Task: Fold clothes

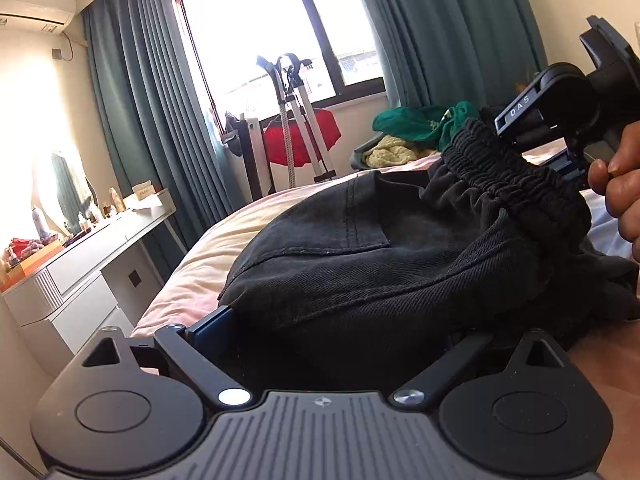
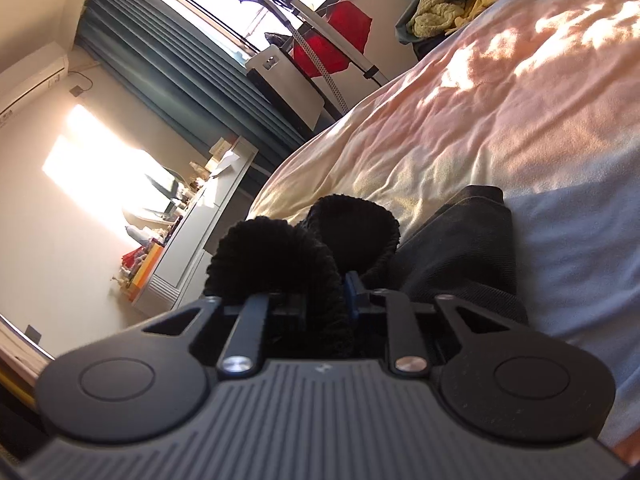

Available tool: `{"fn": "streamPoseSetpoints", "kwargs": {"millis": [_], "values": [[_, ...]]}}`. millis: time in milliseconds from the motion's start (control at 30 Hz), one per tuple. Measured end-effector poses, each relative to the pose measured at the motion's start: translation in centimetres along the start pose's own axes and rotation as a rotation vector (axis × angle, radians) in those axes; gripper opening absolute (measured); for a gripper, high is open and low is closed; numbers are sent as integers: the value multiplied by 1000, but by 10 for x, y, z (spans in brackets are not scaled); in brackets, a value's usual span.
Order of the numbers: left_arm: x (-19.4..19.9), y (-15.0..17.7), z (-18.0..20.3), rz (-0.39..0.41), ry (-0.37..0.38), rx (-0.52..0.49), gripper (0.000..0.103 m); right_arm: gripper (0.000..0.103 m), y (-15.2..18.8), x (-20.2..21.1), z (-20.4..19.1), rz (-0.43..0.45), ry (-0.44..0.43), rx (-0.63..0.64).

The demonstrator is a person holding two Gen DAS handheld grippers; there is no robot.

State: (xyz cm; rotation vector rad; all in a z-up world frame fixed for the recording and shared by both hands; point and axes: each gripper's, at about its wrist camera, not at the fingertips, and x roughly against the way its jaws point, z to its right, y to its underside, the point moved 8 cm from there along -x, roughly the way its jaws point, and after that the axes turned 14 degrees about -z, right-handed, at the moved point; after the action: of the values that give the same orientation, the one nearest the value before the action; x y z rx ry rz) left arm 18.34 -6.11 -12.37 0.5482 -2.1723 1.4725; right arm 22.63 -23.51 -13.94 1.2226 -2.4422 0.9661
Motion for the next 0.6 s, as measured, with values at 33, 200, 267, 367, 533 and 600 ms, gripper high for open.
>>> {"fn": "streamPoseSetpoints", "kwargs": {"millis": [33,200,267,367,533,600], "values": [[2,-1,1,11,2,4,96,11,-2,6,-1,20,-13,-9],[19,-7,5,92,30,12,96,11,-24,53,-22,171,-62,12],[28,-9,9,128,28,-6,96,11,-31,69,-25,211,-58,19],[36,-9,13,155,45,-9,96,11,-41,83,-9,248,-15,-5],[27,-1,17,86,61,-27,96,11,-35,67,57,216,82,-130],[18,3,17,43,72,-16,96,12,-25,47,79,168,79,-183]]}}
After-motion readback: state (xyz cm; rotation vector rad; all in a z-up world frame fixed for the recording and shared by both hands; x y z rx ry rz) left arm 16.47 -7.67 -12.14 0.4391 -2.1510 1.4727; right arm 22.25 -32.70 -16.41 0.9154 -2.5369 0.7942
